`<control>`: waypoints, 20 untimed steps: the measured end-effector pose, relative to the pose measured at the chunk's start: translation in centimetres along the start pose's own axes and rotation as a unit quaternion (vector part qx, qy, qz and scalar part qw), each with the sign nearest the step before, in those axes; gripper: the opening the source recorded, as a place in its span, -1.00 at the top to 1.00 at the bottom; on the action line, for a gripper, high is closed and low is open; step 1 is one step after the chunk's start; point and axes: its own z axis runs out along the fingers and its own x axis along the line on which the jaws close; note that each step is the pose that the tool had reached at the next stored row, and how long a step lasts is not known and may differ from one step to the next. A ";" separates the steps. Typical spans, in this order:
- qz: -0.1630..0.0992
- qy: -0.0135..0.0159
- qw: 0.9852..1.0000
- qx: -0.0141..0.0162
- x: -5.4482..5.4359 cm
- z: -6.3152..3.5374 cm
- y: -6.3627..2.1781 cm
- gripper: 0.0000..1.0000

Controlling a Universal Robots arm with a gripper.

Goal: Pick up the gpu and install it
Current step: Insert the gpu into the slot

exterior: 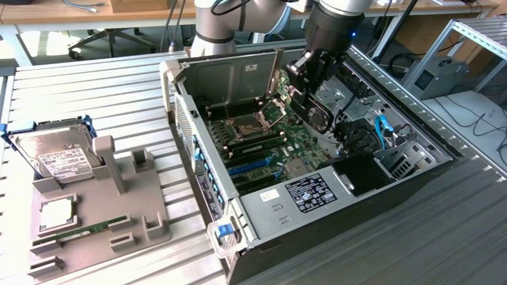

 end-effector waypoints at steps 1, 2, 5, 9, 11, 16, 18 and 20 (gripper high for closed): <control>-0.002 0.000 1.000 0.000 0.0 0.00 0.00 0.47; -0.003 0.000 1.000 0.000 0.0 0.00 0.00 0.47; -0.013 0.000 1.000 0.000 -0.1 0.01 -0.02 0.47; -0.020 0.000 1.000 0.000 -0.2 0.01 -0.04 0.47; -0.023 0.000 1.000 0.000 -0.2 0.01 -0.04 0.47; -0.032 0.000 0.999 -0.001 -0.2 0.02 -0.06 0.47; -0.036 0.001 0.999 -0.001 -0.3 0.02 -0.07 0.47; -0.039 0.001 0.999 -0.001 -0.3 0.02 -0.07 0.47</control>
